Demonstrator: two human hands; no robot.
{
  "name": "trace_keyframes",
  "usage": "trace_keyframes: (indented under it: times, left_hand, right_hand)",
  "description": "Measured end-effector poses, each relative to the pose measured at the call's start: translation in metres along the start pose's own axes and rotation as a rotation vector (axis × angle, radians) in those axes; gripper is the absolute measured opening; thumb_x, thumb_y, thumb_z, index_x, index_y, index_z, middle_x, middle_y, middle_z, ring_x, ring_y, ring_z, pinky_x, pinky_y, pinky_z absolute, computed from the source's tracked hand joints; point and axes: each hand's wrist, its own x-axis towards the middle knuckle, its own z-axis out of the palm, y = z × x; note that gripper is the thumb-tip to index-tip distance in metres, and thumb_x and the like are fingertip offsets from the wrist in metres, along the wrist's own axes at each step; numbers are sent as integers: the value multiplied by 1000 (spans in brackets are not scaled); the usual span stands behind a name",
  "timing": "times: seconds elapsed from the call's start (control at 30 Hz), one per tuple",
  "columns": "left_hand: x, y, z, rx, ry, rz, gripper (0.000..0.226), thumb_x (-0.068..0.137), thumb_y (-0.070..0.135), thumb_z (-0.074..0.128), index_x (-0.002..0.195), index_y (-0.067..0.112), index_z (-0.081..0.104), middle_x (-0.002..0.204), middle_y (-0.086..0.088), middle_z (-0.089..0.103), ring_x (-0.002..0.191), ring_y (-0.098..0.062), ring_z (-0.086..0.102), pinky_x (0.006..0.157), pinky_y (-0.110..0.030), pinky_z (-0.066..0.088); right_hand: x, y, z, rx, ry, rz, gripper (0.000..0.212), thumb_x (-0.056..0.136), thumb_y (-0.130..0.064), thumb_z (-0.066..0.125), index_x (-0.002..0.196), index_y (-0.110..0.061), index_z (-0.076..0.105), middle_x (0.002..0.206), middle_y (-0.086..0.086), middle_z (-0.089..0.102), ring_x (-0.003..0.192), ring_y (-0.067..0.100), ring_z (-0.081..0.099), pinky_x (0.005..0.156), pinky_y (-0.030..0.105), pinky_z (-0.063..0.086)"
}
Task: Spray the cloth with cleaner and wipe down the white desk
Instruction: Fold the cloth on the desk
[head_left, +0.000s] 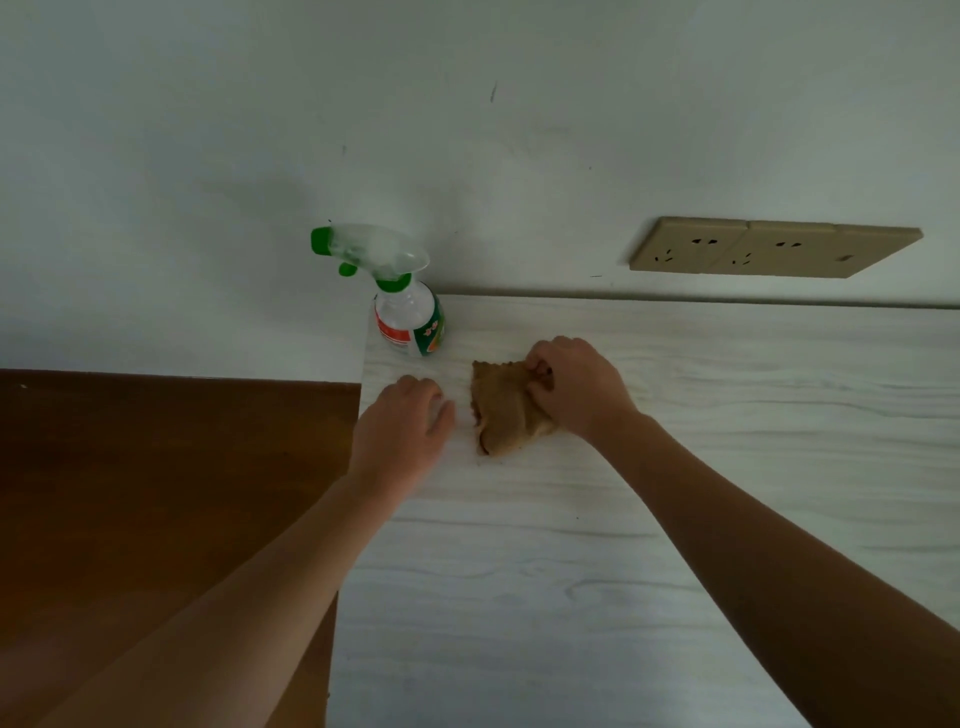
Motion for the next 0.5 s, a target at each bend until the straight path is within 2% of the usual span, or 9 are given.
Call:
trace_keyframes:
  times: [0.07, 0.17, 0.23, 0.3, 0.43, 0.5]
  left_hand:
    - [-9, -17, -7, 119, 75, 48, 30, 102, 35, 52, 115, 12, 66, 111, -5, 66, 99, -22, 63, 79, -37, 56]
    - [-21, -40, -9, 254, 63, 90, 41, 99, 37, 52, 129, 10, 63, 133, -13, 63, 119, -32, 62, 91, -43, 55]
    - [-28, -48, -4, 277, 22, 97, 49, 100, 43, 49, 138, 13, 57, 146, -13, 55, 133, -33, 55, 101, -45, 52]
    - [-32, -51, 3, 273, 16, 103, 53, 100, 46, 48, 143, 15, 54, 152, -12, 50, 140, -32, 49, 107, -46, 49]
    - [-37, -51, 18, 262, 68, 96, 55, 100, 47, 51, 144, 13, 53, 154, -16, 47, 144, -36, 45, 111, -51, 48]
    - [-40, -52, 26, 264, 105, 105, 53, 104, 46, 49, 145, 12, 51, 156, -17, 44, 146, -36, 42, 114, -51, 44]
  right_hand:
    - [-11, 0, 2, -11, 31, -71, 32, 89, -33, 66, 119, -25, 62, 114, -5, 60, 104, 16, 52, 89, 33, 48]
    - [-21, 0, 3, -34, -9, -158, 49, 86, -39, 68, 131, -26, 57, 130, -5, 55, 120, 17, 48, 100, 35, 43]
    - [-18, -1, 3, -66, -52, -152, 59, 85, -43, 69, 139, -26, 51, 139, -4, 50, 127, 19, 44, 106, 38, 39]
    - [-11, -5, 3, -111, -79, -132, 64, 84, -46, 70, 140, -26, 49, 138, -3, 49, 124, 21, 45, 105, 39, 41]
    - [-7, -11, 4, -155, -97, -110, 42, 86, -42, 68, 122, -25, 54, 114, -3, 59, 104, 21, 54, 90, 36, 47]
    - [-12, -11, 8, -152, -91, -117, 37, 89, -39, 64, 120, -23, 55, 113, -3, 61, 103, 20, 54, 89, 35, 47]
